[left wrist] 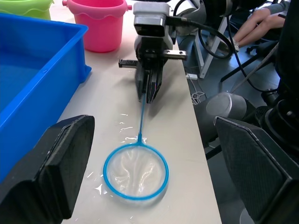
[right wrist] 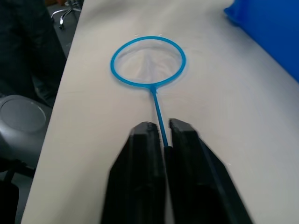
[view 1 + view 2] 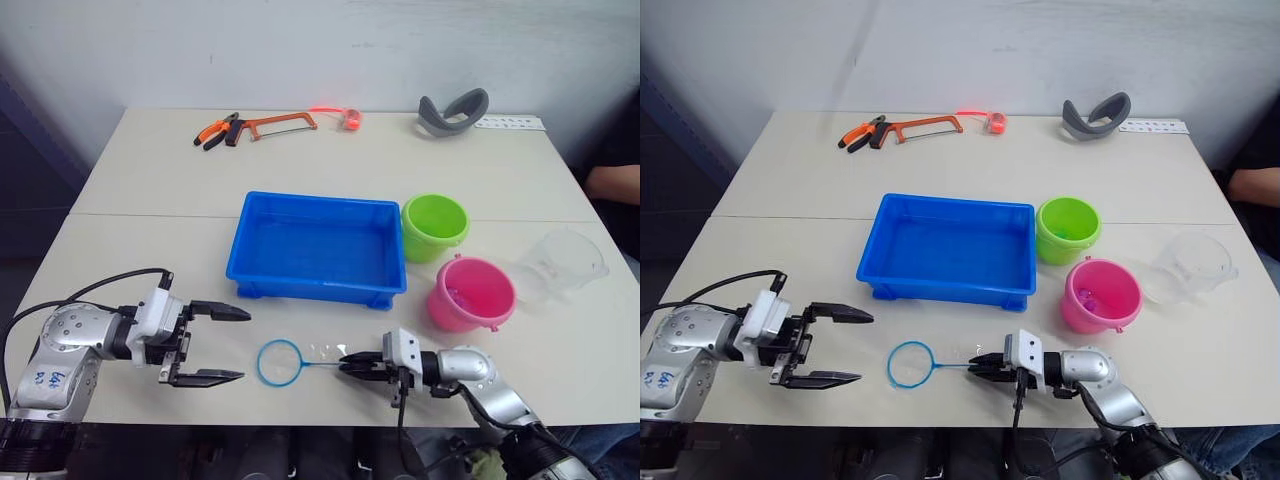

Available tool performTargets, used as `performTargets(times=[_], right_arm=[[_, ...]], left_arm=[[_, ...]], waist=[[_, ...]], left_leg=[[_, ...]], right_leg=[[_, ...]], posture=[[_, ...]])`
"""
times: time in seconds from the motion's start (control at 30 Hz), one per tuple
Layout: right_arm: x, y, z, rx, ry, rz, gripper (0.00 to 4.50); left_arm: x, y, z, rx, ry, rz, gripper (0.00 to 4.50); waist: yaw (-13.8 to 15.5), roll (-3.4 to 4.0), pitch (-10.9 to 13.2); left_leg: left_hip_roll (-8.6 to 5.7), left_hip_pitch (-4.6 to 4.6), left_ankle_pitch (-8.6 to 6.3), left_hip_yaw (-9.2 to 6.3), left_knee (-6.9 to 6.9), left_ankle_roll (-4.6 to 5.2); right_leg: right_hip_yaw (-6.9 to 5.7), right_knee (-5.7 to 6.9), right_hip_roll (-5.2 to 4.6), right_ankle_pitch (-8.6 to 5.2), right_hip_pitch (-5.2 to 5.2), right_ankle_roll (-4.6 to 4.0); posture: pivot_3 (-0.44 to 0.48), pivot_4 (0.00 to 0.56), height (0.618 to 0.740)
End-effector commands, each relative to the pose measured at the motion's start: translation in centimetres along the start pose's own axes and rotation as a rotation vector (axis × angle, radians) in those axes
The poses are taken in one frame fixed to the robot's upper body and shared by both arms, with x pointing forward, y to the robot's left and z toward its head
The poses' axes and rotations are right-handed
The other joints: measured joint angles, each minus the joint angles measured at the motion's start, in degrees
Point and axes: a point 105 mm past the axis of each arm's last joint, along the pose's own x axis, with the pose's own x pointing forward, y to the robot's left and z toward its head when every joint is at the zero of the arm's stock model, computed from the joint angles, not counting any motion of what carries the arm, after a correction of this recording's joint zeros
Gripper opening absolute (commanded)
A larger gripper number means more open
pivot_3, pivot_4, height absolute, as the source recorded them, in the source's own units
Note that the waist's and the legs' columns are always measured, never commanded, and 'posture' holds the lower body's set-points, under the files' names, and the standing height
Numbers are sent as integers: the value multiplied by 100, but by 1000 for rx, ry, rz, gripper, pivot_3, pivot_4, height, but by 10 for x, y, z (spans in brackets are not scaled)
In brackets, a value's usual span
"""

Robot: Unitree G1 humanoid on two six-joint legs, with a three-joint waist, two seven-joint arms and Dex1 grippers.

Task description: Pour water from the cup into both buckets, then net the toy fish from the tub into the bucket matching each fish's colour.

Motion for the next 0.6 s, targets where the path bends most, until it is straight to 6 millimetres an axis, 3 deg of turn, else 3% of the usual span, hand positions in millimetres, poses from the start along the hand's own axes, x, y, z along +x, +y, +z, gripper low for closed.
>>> performTargets(times=[0.03,0.17,0.2,0.4,0.6], right_arm=[[-13,0,27,-97,-56,16,2418],[-36,12,55,-118,-82,38,4225],[-43,14,61,-120,-83,27,4438],[-93,23,85,-176,-5,-141,4438],[-144,29,92,-138,48,-356,4438]], left_arm=[[-5,7,-4,26,70,50,4500],[-18,7,-8,-11,74,116,4500],[-21,7,-10,-21,73,140,4500],[-47,9,-23,-56,101,351,4500],[-62,7,-38,-54,133,498,4500]], waist=[[-8,2,1],[-26,5,3],[-26,6,3],[37,7,4],[109,1,-1]], left_leg=[[0,0,0,0,0,0],[2,-3,-1,0,-4,-2],[2,-2,-1,1,-6,-2],[3,2,-5,-3,-5,-1],[4,8,-14,0,-9,2]], right_leg=[[0,0,0,0,0,0],[1,0,0,0,-4,0],[1,-1,-1,0,-3,0],[0,-9,-6,0,4,0],[1,-26,-7,0,12,0]], posture=[[0,150,740],[0,150,740],[0,150,740],[0,150,740],[0,150,740]])
